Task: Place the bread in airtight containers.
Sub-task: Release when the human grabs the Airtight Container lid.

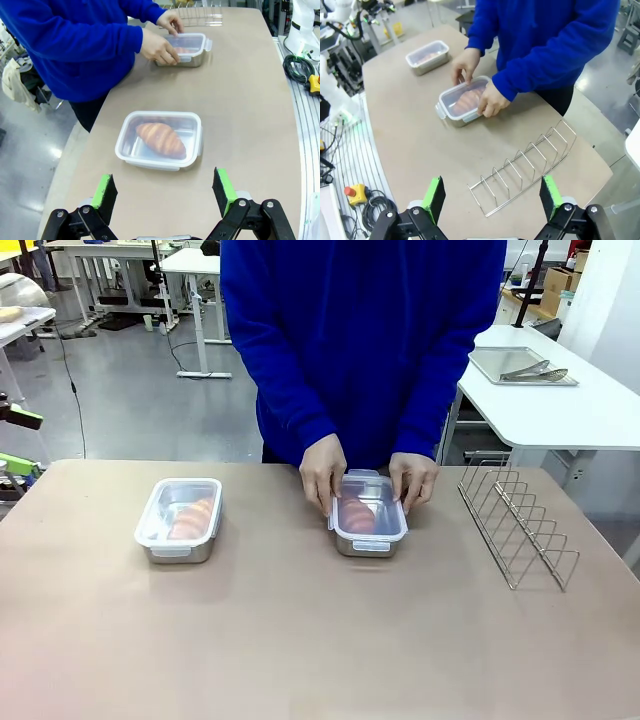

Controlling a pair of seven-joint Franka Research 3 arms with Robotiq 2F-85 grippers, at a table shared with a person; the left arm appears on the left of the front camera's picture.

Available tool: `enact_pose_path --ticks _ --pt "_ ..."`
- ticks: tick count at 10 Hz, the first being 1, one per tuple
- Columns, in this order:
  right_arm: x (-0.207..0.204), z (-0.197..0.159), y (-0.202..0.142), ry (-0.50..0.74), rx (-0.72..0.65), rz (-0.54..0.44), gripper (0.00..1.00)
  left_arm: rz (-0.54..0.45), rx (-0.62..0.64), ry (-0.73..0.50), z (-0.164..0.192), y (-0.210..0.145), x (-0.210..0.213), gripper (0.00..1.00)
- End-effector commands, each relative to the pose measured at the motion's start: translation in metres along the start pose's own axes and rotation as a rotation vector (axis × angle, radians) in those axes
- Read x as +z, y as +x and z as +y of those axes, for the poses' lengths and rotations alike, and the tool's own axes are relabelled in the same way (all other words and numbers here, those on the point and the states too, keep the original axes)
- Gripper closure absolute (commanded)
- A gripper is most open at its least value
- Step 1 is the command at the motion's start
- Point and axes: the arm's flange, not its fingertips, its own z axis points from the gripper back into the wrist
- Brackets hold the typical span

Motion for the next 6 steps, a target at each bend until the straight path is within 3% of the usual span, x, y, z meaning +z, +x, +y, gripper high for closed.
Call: enact_pose_path --ticks 1,6 --pt "0.0004 0.0000 0.0034 0.002 -0.012 -0.016 0.00 -0.029 -0.015 0.012 -0.0019 -0.0003 -0.0029 0.00" --pt "0.0004 0.0000 0.0034 0.002 -0.012 -0.016 0.00 -0.029 -0.015 0.012 -0.0019 -0.0003 -0.0029 0.00"
